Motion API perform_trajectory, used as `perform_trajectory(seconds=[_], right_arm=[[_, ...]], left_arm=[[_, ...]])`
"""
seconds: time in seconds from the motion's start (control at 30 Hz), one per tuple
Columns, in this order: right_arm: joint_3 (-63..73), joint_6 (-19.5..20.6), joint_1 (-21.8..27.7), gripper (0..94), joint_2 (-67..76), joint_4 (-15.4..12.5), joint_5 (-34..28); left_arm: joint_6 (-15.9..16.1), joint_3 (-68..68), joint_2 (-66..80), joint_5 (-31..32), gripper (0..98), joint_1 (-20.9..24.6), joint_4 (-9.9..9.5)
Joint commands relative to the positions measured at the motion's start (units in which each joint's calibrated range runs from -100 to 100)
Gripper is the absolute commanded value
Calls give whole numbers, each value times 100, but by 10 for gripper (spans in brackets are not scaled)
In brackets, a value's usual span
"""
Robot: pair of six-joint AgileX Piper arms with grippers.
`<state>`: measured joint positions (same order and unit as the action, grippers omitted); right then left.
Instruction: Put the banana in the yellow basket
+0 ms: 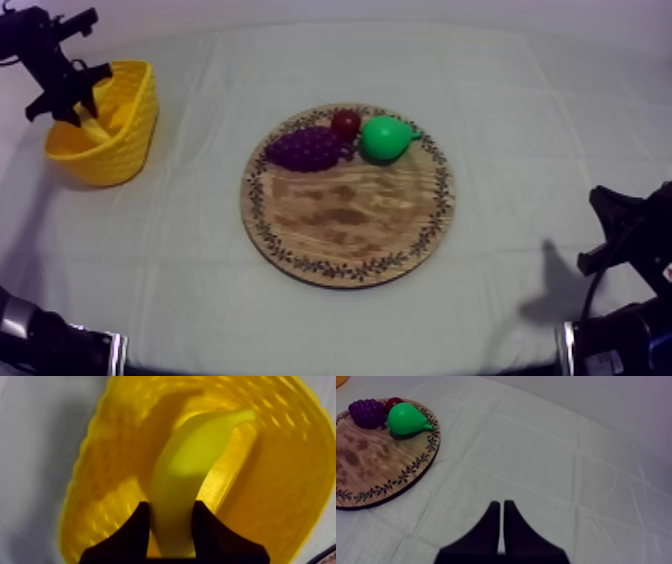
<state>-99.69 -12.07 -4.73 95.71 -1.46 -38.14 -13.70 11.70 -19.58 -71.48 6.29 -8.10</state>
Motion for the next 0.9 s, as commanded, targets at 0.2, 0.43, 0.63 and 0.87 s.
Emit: perform_trajectory(seconds=[0.2, 0.43, 0.63, 0.87], right_arm=[[3, -6, -1, 5, 4, -3, 0], [3, -6, -1, 5, 4, -3, 0], [3, -3, -1, 5, 4, -3, 0], [3, -3, -1, 5, 4, -3, 0]], left_arm=[[89, 89, -124, 304, 332, -105, 78], [31, 435, -19, 767, 417, -135, 57], [171, 829, 153, 1119, 500, -158, 68], [556, 1272, 1060, 1978, 106, -332, 300]])
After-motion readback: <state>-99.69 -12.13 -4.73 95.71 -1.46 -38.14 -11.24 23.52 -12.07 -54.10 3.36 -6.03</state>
